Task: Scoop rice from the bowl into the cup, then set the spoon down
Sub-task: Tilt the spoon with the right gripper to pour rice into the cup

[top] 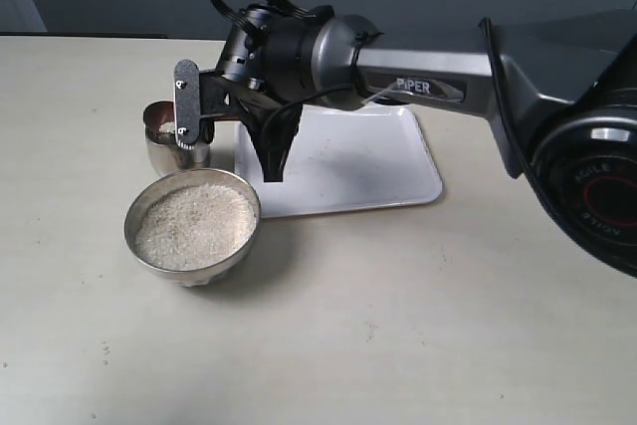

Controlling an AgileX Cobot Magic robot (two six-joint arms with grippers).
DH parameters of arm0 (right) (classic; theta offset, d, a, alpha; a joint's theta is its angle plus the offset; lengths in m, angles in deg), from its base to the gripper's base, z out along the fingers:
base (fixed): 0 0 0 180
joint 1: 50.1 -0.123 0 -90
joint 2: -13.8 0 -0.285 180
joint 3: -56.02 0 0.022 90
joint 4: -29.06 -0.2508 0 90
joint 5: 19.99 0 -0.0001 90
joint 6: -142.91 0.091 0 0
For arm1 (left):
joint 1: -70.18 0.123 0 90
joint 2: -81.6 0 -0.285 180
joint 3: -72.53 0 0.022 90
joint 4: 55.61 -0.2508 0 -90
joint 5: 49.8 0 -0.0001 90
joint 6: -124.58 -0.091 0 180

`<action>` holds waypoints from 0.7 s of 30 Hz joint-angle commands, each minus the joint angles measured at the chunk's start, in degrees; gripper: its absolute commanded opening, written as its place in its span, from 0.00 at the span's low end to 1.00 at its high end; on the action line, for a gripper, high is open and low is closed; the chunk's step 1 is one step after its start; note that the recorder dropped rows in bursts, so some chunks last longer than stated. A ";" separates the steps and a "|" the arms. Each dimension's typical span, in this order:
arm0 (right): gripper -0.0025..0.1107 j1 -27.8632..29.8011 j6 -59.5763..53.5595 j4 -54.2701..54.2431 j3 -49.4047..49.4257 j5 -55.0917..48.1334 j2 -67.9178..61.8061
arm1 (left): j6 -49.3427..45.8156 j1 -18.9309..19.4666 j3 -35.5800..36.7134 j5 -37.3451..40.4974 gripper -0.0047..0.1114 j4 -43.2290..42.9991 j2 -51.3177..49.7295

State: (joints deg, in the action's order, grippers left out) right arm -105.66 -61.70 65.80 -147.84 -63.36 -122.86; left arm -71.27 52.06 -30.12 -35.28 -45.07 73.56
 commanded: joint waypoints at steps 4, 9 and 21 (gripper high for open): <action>0.01 0.11 0.91 2.77 0.28 1.30 0.78 | 0.27 -0.26 -0.14 -0.83 0.04 -0.09 0.25; 0.01 0.11 2.82 5.38 0.28 2.25 0.78 | 0.27 -0.26 -0.14 -0.83 0.04 -0.09 0.25; 0.01 0.11 5.09 7.15 0.28 2.95 0.78 | 0.27 -0.26 -0.14 -0.83 0.04 -0.09 0.25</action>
State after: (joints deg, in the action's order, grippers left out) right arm -105.66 -57.70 71.93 -147.84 -60.84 -122.86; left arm -71.27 52.06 -30.12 -35.28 -45.07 73.56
